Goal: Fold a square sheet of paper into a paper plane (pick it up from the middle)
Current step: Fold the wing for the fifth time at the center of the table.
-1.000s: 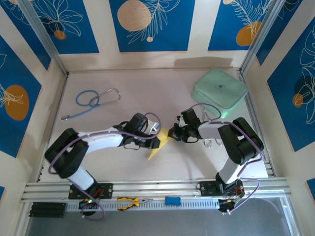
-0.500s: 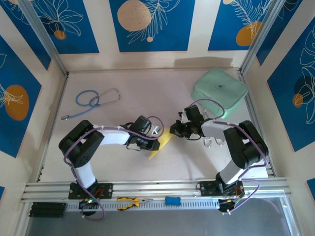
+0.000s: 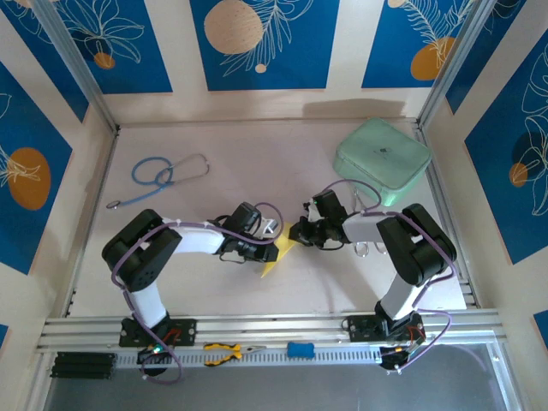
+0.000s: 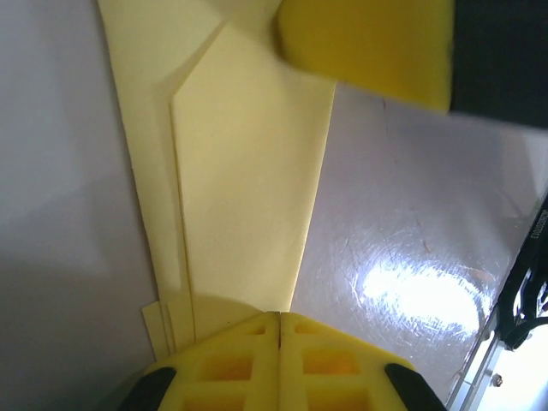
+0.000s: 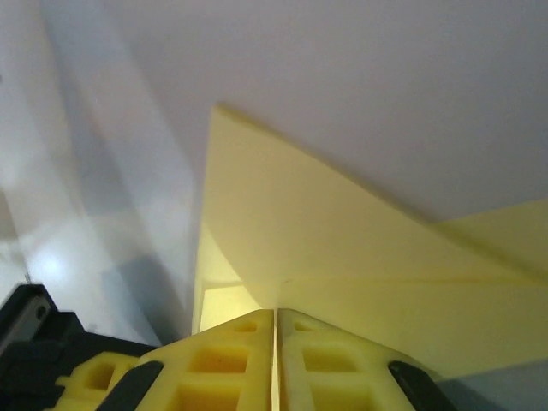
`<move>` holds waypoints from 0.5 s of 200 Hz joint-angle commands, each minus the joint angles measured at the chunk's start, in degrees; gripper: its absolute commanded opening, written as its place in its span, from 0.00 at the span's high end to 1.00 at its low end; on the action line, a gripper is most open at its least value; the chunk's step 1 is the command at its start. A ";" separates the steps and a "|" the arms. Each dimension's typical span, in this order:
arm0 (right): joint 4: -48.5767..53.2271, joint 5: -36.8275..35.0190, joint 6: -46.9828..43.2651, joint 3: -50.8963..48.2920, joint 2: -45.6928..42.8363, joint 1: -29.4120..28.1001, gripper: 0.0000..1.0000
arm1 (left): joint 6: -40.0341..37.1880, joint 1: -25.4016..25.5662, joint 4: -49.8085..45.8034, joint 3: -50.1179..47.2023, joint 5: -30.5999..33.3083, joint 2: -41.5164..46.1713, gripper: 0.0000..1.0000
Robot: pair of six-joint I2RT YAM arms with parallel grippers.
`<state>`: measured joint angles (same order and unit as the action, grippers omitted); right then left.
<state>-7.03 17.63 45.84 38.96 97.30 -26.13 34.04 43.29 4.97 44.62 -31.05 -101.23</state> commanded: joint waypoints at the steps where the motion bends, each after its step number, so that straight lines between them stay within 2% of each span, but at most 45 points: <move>1: -0.78 -0.06 0.06 -0.80 -0.10 3.51 0.88 | 0.74 0.03 -3.14 -2.72 2.27 -2.00 1.00; 27: 1.80 -1.80 -0.32 -0.94 -4.39 4.93 0.85 | 1.69 -0.04 -2.41 -3.11 2.74 -1.20 1.00; 60: 3.92 -4.51 2.23 -4.16 -11.51 2.97 0.81 | 3.62 0.55 3.17 -4.19 0.83 2.80 1.00; 86: 6.28 -7.17 4.57 -7.84 -17.22 -0.32 0.77 | 0.98 1.20 -0.89 -3.50 5.22 10.54 0.76; 100: 6.28 -7.52 6.18 -9.58 -19.89 -2.25 0.72 | -0.83 0.93 -4.74 -3.64 9.71 15.20 0.69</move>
<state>-3.92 12.21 48.90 32.25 81.17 -25.78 35.79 44.10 5.32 41.06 -27.90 -94.37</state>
